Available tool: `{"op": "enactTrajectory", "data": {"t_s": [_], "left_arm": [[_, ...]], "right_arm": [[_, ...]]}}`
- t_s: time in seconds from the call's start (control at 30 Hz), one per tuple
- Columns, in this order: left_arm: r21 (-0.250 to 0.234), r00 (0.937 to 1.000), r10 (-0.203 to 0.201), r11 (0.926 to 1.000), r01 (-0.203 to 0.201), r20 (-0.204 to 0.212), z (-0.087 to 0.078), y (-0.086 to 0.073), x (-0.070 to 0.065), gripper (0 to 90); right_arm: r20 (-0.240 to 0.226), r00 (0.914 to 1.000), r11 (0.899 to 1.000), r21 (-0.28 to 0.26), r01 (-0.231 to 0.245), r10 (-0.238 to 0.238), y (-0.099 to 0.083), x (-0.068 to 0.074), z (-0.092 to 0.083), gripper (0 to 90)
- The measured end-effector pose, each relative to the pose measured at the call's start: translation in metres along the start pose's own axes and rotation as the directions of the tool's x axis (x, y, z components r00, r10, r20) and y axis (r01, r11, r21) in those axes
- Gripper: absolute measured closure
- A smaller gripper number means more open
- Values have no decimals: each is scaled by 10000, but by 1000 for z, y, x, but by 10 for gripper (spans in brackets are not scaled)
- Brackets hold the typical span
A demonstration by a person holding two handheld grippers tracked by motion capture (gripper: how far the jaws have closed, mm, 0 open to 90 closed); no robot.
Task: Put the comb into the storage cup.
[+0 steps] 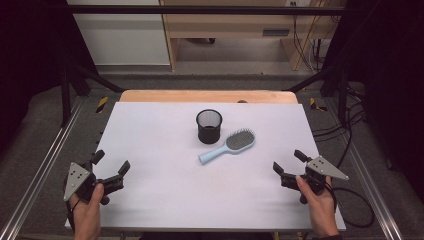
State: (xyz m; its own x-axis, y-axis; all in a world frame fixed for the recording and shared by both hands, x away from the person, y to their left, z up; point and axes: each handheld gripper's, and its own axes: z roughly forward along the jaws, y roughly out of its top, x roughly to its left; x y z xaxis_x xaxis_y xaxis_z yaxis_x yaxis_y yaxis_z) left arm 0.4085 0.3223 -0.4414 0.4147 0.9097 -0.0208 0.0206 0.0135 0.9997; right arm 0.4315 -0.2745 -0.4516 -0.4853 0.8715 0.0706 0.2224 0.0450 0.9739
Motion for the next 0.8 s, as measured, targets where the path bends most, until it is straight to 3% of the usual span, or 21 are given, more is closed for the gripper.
{"op": "enactTrajectory", "data": {"t_s": [0.3, 0.4, 0.47, 0.53, 0.57, 0.6, 0.63, 0.7, 0.8], "left_arm": [[70, 9999, 42, 10000, -41, -122, -2, 0, 2, 25], [26, 9999, 9, 10000, -9, -125, -2, 1, 4, 24], [85, 9999, -7, 10000, 8, -106, -1, 0, 4, 24], [91, 9999, -39, 10000, 40, -114, -1, 0, 4, 24], [89, 9999, -59, 9999, 59, -104, -1, 0, 4, 24], [106, 9999, -40, 9999, 41, -115, -1, 0, 3, 24], [106, 9999, -34, 9999, 35, -156, -1, 0, 3, 24], [128, 9998, -30, 9999, 32, -173, -1, 1, 3, 24], [149, 9999, 69, 9999, -67, -131, -1, 1, 2, 24]], "right_arm": [[-182, 9998, 9998, -169, 73, -76, 1, -1, 0, 48], [-28, 10000, 9999, -146, 80, -80, 1, 1, 2, 42], [162, 9995, 9996, -132, -257, 259, 2, 1, 3, 60], [212, 9994, 9996, 18, -266, 266, 1, 0, 4, 78], [222, 9994, 9996, 135, -258, 255, 0, 0, 4, 129], [-42, 9994, 9988, 328, -351, 353, 0, -1, 2, 277], [-42, 9994, 9988, 328, -351, 353, 0, -1, 2, 277], [-326, 9984, 9978, 502, -439, 456, 0, -1, 0, 389], [-225, 9993, 9976, 642, -267, 282, 0, 0, 0, 528]]}}
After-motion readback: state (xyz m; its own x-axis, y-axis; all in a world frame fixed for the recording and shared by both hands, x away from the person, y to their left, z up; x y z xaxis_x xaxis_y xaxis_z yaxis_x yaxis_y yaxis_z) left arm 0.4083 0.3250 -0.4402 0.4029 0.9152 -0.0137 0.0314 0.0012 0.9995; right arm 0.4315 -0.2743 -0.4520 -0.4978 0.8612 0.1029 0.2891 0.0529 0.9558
